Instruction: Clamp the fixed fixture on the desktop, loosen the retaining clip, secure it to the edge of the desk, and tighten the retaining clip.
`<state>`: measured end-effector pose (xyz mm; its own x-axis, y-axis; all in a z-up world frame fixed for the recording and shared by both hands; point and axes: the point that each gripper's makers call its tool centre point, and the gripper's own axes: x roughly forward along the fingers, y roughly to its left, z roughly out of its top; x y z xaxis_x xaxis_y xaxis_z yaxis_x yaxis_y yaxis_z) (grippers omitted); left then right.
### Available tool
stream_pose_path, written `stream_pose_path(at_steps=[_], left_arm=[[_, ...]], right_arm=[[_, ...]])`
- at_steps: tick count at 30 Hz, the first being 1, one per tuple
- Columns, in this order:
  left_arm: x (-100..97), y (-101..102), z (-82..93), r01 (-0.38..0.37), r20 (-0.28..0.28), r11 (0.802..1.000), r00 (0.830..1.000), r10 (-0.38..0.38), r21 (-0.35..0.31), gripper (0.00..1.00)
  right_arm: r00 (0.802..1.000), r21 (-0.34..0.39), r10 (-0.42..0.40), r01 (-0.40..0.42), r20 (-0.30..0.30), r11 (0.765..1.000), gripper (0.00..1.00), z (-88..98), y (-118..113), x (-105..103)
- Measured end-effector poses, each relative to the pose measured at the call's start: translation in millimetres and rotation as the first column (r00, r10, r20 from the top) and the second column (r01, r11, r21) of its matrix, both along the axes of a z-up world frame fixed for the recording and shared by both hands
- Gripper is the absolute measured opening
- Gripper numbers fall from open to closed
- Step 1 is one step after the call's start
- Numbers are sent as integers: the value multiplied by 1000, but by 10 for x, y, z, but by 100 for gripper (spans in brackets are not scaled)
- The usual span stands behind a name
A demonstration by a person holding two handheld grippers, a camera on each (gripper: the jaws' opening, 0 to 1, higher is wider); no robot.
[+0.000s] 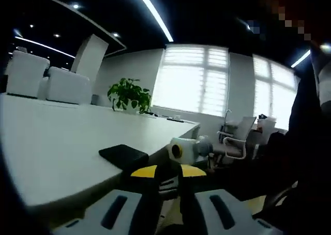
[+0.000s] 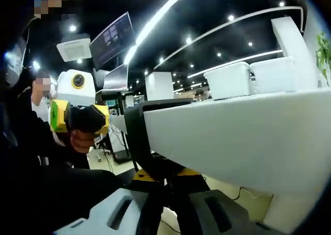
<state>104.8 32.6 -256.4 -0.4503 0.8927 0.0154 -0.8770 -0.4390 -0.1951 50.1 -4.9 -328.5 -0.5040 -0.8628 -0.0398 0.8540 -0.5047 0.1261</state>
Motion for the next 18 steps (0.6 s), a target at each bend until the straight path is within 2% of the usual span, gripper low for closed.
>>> stream_pose_path(at_steps=[5,7,9,12,14,16,18], left_arm=[[-113,38,-21,11,2,1000,1000,-11,5,7],[-178,0,-39,0,-3,1000,1000,0,2,1],[-162,-10,-35,20,-8,1000,1000,-20,2,1],[-145,-13,-37,30,-65,999,997,-32,-29,1],[-138,-24,-27,42,-51,999,998,-43,-20,1],[-129,-25,-20,40,-47,999,998,-41,-12,1],[-122,-22,-22,40,-54,999,998,-41,-10,1]], right_arm=[[1000,-7,-4,4,2,1000,5,2,-11,-2],[1000,-6,-6,6,1,1000,5,1,-12,0],[1000,-8,-8,8,-3,1000,5,0,-16,3],[1000,-10,-11,11,-6,1000,5,2,-17,2],[1000,-7,-20,20,-12,1000,7,1,-12,-1],[999,-8,-42,42,2,999,17,-9,9,0],[995,-25,-100,100,7,995,27,1,72,24]])
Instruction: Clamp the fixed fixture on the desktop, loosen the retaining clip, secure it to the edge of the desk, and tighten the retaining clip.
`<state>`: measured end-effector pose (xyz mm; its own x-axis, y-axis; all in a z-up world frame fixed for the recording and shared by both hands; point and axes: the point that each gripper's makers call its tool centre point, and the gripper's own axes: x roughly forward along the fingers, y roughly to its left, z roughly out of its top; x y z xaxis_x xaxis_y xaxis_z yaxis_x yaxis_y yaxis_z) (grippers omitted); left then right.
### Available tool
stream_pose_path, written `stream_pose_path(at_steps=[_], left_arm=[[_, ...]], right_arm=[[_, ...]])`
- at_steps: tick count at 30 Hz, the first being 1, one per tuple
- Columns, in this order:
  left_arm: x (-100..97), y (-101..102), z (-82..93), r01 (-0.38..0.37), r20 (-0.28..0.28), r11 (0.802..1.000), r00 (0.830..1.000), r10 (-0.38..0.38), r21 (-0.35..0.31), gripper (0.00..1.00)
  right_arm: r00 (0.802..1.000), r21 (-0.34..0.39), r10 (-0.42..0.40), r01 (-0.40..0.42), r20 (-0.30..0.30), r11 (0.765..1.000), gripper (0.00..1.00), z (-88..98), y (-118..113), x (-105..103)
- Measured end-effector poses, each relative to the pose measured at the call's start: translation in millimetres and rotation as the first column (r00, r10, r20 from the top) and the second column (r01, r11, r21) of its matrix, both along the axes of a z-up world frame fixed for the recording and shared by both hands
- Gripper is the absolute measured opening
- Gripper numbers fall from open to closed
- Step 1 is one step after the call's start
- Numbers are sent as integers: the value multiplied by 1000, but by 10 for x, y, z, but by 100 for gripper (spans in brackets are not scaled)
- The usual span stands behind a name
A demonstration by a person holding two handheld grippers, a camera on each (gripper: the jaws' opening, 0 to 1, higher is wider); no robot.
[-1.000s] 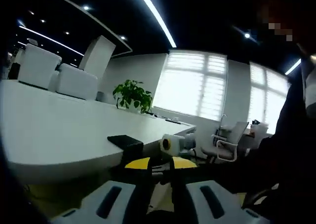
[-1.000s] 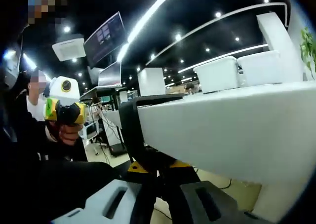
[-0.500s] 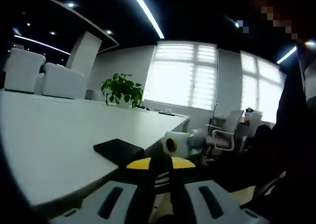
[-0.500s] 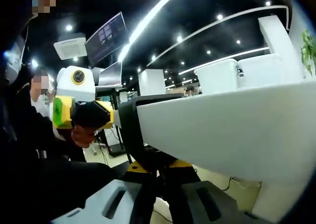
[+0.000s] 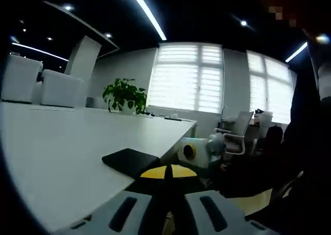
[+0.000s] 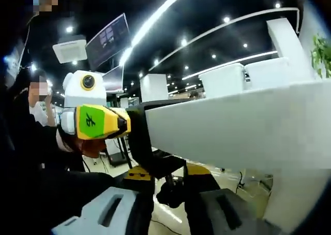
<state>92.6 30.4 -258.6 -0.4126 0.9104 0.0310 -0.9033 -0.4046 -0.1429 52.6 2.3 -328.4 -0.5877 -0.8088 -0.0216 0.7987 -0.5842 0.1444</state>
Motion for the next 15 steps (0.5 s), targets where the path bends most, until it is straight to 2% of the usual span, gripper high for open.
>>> stream_pose_path(at_steps=[2,4,6,8,10,12,13,15], left_arm=[[8,1,5,2,-10,1000,1000,-2,4,1],[9,-1,18,5,5,1000,1000,-5,18,1],[11,4,22,6,14,1000,1000,-7,26,1],[13,12,22,7,18,1000,1000,-7,30,1],[9,18,15,6,21,1000,1000,-7,29,1],[11,20,12,7,18,999,1000,-7,32,1],[6,23,14,8,16,999,1000,-8,38,1],[-2,28,19,8,21,999,1000,-9,45,1]], right_arm=[[998,-43,-66,66,6,997,32,36,58,58],[992,-38,-129,129,6,991,32,39,100,122],[978,-40,-210,210,7,977,35,36,146,145],[953,14,-304,304,-11,953,37,-33,194,152],[939,-4,-344,344,0,939,37,-36,188,171],[913,-15,-408,408,16,913,39,-54,204,171],[892,-10,-452,452,25,892,41,-87,221,174],[848,42,-530,529,-1,847,44,-184,257,182]])
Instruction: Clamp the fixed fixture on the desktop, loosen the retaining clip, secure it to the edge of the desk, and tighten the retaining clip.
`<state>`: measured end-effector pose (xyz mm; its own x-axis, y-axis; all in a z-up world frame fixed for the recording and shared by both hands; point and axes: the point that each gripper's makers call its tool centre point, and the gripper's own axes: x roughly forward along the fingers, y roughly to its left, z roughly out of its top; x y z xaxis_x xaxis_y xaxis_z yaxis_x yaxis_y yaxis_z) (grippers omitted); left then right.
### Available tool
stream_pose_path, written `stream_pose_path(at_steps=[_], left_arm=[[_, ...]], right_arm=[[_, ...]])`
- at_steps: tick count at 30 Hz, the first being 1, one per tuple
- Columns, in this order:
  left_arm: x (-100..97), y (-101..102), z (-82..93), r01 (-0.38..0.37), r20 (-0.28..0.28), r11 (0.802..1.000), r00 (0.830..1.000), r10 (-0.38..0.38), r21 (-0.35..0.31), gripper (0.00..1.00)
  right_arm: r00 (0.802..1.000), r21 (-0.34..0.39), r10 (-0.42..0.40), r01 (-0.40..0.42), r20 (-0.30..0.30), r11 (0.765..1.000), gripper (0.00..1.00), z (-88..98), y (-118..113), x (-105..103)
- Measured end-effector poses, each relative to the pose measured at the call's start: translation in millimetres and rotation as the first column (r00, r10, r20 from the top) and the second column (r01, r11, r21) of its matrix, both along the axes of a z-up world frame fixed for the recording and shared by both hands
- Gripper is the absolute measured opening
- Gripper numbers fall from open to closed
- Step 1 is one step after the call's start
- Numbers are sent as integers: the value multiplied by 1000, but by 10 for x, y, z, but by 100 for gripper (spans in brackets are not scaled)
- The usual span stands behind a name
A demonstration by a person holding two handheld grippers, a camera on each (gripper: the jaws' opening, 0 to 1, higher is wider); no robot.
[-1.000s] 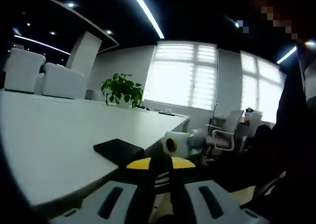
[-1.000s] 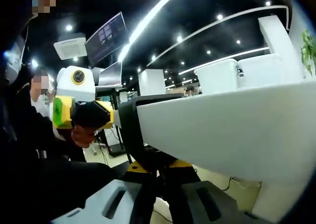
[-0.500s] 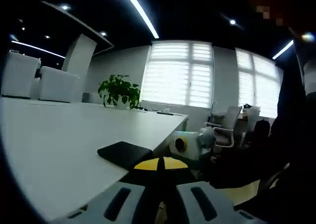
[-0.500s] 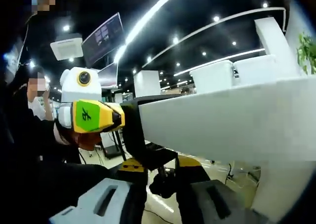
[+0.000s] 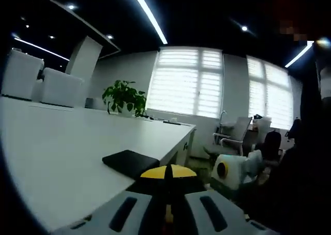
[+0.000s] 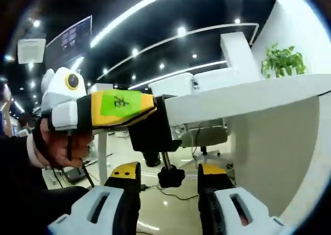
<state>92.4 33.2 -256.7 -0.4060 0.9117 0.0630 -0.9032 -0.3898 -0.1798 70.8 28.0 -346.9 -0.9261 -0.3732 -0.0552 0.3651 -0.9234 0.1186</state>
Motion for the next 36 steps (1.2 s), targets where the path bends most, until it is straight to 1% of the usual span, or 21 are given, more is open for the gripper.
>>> stream_pose_path(at_steps=[1,2,4,5,6,9,12,14,17,18,22,23,24,25,26,27,28,29,33,35,36], left_arm=[[2,1,0,0,2,1000,1000,0,0,1],[-6,7,-5,1,3,1000,1000,-1,-3,1],[-7,13,-10,3,6,1000,1000,-3,-7,1],[-4,14,-13,4,6,1000,1000,-4,-9,1],[-9,17,-14,4,6,1000,1000,-4,-9,1],[-6,22,-15,3,0,1000,1000,-3,-9,1],[-11,25,-13,2,-2,1000,1000,-2,-6,1],[-15,25,-14,2,-2,1000,1000,-2,-6,1],[-15,26,-14,2,0,1000,1000,-2,-6,1],[-17,26,-15,2,-2,1000,1000,-2,-5,1],[-17,28,-15,2,1,1000,1000,-2,-5,1],[-17,28,-14,2,0,1000,1000,-2,-5,1],[-18,28,-14,1,1,1000,1000,-1,-4,1],[-18,29,-13,1,2,1000,1000,-1,-3,1],[-19,29,-15,2,3,1000,1000,-2,-3,1],[-20,28,-12,3,9,1000,1000,-3,1,1],[-22,28,-12,2,7,1000,1000,-2,0,1],[-22,28,-12,2,9,1000,1000,-2,1,1],[-24,29,-9,2,12,1000,1000,-2,7,1],[-25,30,-9,3,16,1000,1000,-3,8,1],[-28,30,-10,3,16,1000,1000,-3,6,1]], right_arm=[[998,47,-52,51,17,998,44,-81,36,2],[997,79,-80,78,17,994,43,-114,31,4],[990,66,-140,140,-3,988,45,-142,5,-57],[985,71,-172,170,21,983,48,-233,6,-131],[984,82,-177,175,25,981,49,-270,-45,-164],[979,97,-204,202,15,975,52,-259,-143,-182],[970,92,-242,240,7,966,52,-231,-148,-275],[963,71,-270,268,16,961,51,-274,-121,-462],[960,44,-281,280,13,959,50,-205,-112,-367],[960,43,-281,280,12,959,50,-204,-128,-371],[960,64,-280,280,-6,958,50,-167,-157,-267],[960,67,-280,280,-7,958,47,-159,-156,-251],[960,74,-278,278,-3,958,42,-168,-163,-245],[961,99,-275,272,12,957,33,-199,-166,-230],[959,98,-284,281,8,955,27,-189,-148,-219],[958,99,-288,286,5,953,27,-184,-118,-210],[958,64,-286,285,12,957,27,-167,-112,-201],[957,70,-288,287,12,955,25,-166,-91,-201],[962,74,-271,269,20,960,24,-166,-105,-195],[970,66,-242,240,32,969,24,-172,-113,-197],[980,53,-193,190,40,980,24,-175,-150,-194]])
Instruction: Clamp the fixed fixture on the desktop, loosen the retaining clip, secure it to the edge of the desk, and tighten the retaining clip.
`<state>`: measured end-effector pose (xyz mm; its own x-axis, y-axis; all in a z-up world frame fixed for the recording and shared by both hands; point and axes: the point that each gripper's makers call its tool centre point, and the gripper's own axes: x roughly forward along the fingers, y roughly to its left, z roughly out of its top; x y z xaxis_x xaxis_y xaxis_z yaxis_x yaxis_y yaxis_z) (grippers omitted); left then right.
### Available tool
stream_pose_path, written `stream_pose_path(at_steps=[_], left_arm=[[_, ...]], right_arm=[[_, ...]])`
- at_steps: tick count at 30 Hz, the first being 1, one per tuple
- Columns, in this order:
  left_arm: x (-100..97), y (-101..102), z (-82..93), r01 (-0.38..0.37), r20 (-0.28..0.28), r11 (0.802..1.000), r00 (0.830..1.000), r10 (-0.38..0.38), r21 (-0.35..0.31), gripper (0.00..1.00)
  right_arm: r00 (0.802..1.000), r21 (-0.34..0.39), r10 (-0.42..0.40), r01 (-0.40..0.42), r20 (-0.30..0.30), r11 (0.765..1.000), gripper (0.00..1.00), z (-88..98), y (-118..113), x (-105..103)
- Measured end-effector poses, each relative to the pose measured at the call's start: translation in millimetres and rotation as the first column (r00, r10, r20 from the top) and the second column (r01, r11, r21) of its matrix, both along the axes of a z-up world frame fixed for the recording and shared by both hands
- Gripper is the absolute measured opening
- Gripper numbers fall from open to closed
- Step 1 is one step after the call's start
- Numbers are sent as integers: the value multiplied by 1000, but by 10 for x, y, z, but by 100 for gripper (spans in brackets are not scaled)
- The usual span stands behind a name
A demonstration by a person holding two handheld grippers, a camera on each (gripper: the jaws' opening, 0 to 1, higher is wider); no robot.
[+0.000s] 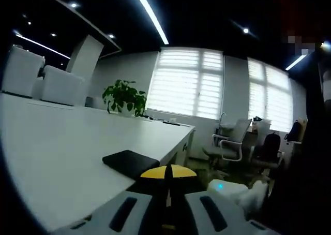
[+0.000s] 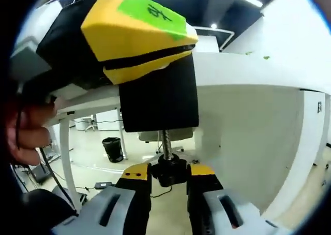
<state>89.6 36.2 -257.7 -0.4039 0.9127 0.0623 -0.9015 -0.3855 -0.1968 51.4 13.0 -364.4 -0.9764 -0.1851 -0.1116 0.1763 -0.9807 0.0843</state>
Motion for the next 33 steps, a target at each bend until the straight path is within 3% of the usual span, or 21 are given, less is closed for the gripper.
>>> stream_pose_path(at_steps=[3,4,8,10,12,13,14,16,19,22,24,25,26,27,29,31,33], left_arm=[[1,0,1,3,-2,1000,1000,-3,1,1],[0,0,1,3,-1,1000,1000,-3,1,1],[-6,-1,2,2,4,1000,1000,-2,0,1],[-6,2,0,-1,3,1000,1000,1,-12,1],[-6,0,0,2,13,1000,1000,-2,-15,1],[-7,-1,2,3,19,1000,1000,-3,-14,1],[-7,-2,5,5,27,1000,1000,-5,-11,1],[-7,-1,3,5,33,1000,999,-4,-14,1],[-4,-1,-2,6,39,1000,999,-6,-24,1],[-2,-1,-1,7,38,1000,999,-6,-29,1],[-2,0,-2,5,36,1000,999,-4,-31,1],[-2,0,-2,6,36,1000,999,-4,-31,1],[-1,0,-2,6,35,1000,999,-5,-30,1],[0,0,-1,6,35,1000,999,-5,-29,1],[-1,0,1,5,32,1000,999,-4,-27,1],[0,-1,3,4,33,1000,999,-4,-20,1],[-2,-1,3,5,31,1000,1000,-4,-20,1]], right_arm=[[990,25,143,-143,-10,989,24,0,-32,-19],[982,-3,191,-191,3,982,24,-5,-47,-13],[931,0,366,-366,0,931,23,-6,-95,5],[888,22,461,-460,-8,887,23,-3,-127,17],[835,-1,550,-550,-5,835,23,-4,-155,33],[800,34,600,-599,-23,800,23,7,-170,41],[750,41,660,-658,-42,751,23,12,-180,65],[700,61,711,-708,-65,703,24,16,-173,53],[672,65,738,-735,-62,675,24,1,-193,11],[668,70,741,-738,-64,671,24,-6,-193,-2],[684,86,725,-720,-81,689,24,-7,-163,-9],[701,107,706,-698,-97,708,25,14,-143,-23],[737,126,668,-657,-102,743,28,17,-110,-46],[753,132,649,-636,-113,761,31,36,-98,-44],[813,107,558,-548,-164,830,35,146,-53,-34],[856,149,497,-478,-144,866,40,153,-56,-6],[905,135,407,-391,-121,910,47,159,-42,-3]])
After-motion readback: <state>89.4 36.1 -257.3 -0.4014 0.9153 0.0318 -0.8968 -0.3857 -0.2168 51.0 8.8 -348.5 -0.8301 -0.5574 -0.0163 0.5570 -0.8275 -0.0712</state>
